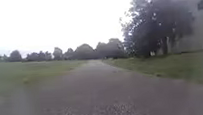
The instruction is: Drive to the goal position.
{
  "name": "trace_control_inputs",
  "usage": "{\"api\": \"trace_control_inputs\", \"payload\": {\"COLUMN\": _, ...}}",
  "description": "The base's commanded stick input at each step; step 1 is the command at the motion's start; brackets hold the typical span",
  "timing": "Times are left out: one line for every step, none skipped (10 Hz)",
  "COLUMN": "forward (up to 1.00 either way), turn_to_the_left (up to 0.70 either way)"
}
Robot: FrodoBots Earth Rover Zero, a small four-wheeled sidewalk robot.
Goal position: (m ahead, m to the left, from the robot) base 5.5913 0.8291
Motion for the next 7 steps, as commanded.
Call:
{"api": "trace_control_inputs", "payload": {"forward": 1.00, "turn_to_the_left": 0.00}}
{"api": "trace_control_inputs", "payload": {"forward": 1.00, "turn_to_the_left": 0.00}}
{"api": "trace_control_inputs", "payload": {"forward": 1.00, "turn_to_the_left": 0.00}}
{"api": "trace_control_inputs", "payload": {"forward": 1.00, "turn_to_the_left": 0.00}}
{"api": "trace_control_inputs", "payload": {"forward": 1.00, "turn_to_the_left": 0.00}}
{"api": "trace_control_inputs", "payload": {"forward": 1.00, "turn_to_the_left": 0.00}}
{"api": "trace_control_inputs", "payload": {"forward": 1.00, "turn_to_the_left": 0.00}}
